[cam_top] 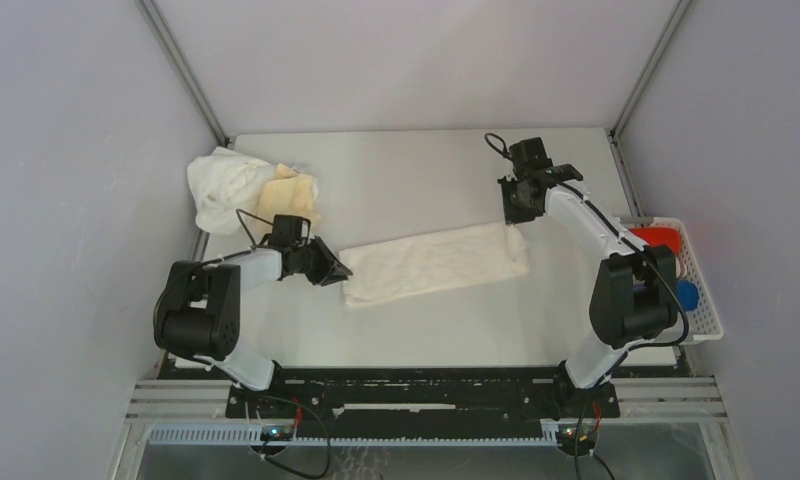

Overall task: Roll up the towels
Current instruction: Fold the towel at the center of the board.

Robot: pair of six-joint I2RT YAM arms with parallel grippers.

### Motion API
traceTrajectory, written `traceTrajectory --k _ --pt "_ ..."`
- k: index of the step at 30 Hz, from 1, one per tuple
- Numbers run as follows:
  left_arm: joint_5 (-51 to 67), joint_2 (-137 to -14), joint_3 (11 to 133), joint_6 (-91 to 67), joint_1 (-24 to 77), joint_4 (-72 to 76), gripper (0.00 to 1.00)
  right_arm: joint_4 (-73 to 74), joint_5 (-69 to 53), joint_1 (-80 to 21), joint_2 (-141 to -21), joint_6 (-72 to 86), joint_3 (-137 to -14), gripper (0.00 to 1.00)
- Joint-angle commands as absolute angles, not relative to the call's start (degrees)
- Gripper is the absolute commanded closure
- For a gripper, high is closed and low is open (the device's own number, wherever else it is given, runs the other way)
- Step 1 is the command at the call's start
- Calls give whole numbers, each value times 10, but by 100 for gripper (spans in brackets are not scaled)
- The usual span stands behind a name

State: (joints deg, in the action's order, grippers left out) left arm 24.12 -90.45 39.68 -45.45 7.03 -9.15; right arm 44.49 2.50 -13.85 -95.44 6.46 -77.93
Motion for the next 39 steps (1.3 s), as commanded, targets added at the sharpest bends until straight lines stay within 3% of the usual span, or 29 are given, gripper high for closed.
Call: traceTrajectory --k 1,16,39 --pt "217 -920 368 -465 74 -65 76 422 -32 -168 -917 100 -783 100" --pt "200 -908 341 -464 86 -62 78 396 -125 -309 -982 207 -837 100" --pt "199 -885 320 -470 100 -58 78 380 -100 -434 -1129 321 -965 98"
